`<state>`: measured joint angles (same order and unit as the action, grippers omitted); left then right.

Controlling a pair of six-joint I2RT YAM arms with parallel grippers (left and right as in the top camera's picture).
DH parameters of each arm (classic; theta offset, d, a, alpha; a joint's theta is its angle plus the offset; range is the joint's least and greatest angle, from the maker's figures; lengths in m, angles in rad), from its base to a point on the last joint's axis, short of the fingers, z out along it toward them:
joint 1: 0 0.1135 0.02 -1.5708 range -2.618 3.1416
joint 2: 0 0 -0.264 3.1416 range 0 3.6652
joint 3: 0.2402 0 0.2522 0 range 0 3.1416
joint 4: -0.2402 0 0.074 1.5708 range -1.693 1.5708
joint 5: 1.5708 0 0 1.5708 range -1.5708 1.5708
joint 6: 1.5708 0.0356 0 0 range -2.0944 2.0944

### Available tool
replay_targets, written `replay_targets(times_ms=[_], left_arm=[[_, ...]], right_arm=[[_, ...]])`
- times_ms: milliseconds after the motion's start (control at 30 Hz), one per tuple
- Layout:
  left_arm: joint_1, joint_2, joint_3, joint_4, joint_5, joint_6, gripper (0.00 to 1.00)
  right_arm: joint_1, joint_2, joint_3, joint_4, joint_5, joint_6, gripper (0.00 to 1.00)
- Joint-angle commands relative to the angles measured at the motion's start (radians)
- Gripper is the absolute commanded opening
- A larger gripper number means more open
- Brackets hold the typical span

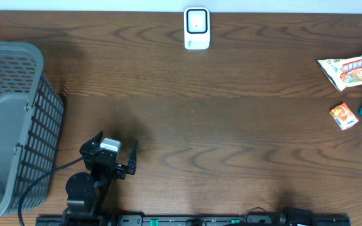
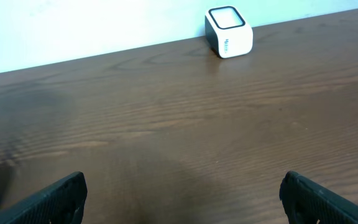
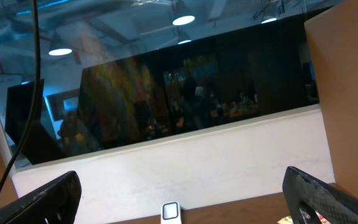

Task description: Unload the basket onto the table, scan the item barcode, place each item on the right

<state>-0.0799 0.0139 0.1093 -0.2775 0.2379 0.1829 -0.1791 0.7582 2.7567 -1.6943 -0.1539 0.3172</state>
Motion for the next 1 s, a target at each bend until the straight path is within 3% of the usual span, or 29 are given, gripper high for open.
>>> replay_targets(times_ms=[0,433,967], left_arm=[[-0.002,-0.003,-0.016,-0.021,0.013,-0.002,0.98],[-0.002,-0.003,-0.016,-0.021,0.013,-0.002,0.98],[-0.002,-0.003,-0.016,-0.021,0.013,-0.002,0.98]], right_arm=[[0.011,-0.011,-0.003,-0.003,-0.006,-0.019,0.99],[0.011,-0.043,-0.039,-0.004,-0.01,-0.02,0.99],[0.011,-0.145,-0.394,-0.003,0.006,-0.019,0.99]])
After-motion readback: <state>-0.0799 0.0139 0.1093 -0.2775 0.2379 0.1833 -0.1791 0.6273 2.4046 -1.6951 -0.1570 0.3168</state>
